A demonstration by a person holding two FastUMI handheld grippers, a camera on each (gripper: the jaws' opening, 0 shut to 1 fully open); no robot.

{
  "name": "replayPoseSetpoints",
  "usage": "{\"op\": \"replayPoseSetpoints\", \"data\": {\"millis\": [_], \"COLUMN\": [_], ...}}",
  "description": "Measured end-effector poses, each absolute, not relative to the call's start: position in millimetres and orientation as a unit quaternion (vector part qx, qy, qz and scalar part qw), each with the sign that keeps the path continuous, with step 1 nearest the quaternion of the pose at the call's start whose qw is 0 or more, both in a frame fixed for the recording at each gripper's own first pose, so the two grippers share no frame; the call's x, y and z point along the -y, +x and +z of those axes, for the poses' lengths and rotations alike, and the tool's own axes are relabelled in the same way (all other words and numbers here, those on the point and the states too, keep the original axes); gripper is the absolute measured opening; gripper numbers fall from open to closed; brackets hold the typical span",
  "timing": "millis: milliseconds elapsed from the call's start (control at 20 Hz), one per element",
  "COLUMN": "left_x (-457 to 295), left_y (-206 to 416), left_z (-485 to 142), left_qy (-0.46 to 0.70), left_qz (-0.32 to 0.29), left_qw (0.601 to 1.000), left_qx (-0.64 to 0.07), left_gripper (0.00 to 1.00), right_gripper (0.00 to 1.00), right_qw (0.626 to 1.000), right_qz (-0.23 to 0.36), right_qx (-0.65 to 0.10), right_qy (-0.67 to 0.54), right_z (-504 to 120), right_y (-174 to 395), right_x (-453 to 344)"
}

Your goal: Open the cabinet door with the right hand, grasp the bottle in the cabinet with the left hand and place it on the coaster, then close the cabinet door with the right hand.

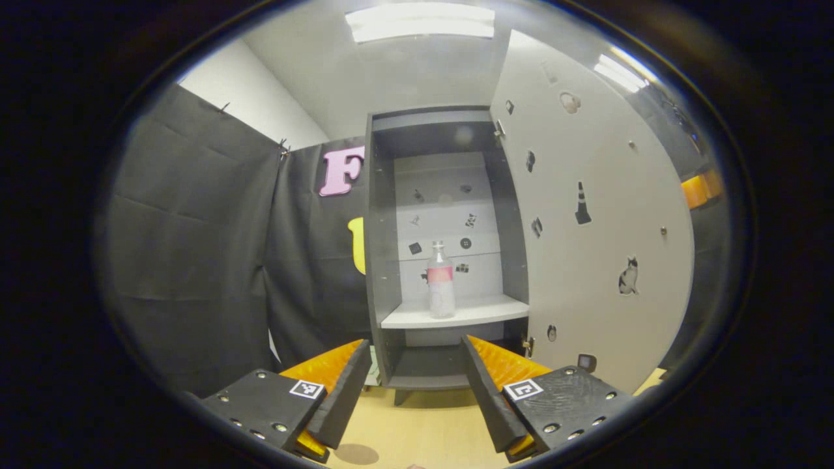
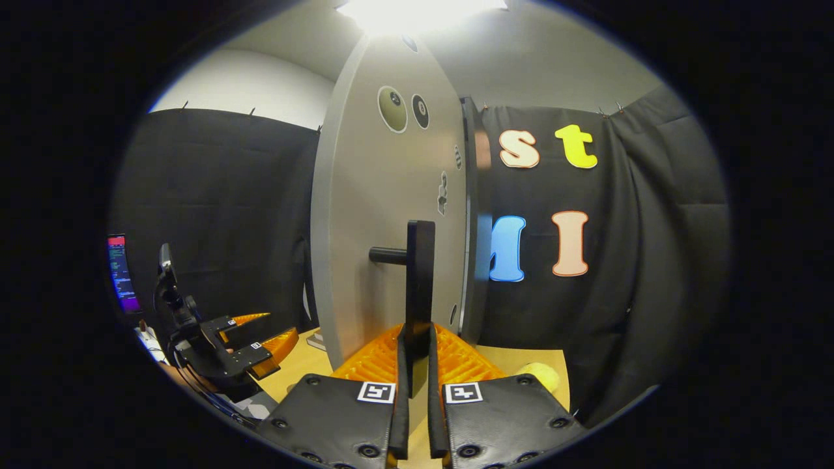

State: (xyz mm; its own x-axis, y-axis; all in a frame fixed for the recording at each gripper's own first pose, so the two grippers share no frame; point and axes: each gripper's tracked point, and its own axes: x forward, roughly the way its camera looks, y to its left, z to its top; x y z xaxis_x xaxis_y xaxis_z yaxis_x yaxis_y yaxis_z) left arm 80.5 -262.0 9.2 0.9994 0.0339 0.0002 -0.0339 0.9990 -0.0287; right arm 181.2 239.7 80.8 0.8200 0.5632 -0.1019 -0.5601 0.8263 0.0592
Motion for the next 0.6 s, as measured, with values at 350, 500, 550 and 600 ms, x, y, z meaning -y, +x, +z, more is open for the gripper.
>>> {"op": "replayPoseSetpoints", "data": {"millis": [350,500,550,600], "left_x": [267,270,271,272], "left_y": [92,108,116,125], "left_z": [42,60,63,67], "left_qy": [0.024,0.028,0.027,0.028], "left_qz": [0.021,0.011,0.005,0.002], "left_qw": [0.999,0.999,0.999,0.999], "left_qx": [0.014,0.021,0.020,0.017], "left_gripper": [0.82,0.82,0.82,0.82], "right_gripper": [0.18,0.19,0.20,0.20], "right_qw": [0.943,0.938,0.945,0.953], "right_qz": [0.326,0.338,0.320,0.297], "right_qx": [-0.055,-0.065,-0.065,-0.065], "right_qy": [0.030,0.037,0.025,0.012], "right_z": [73,57,51,45], "right_y": [164,138,135,134], "right_x": [-229,-203,-188,-174]}}
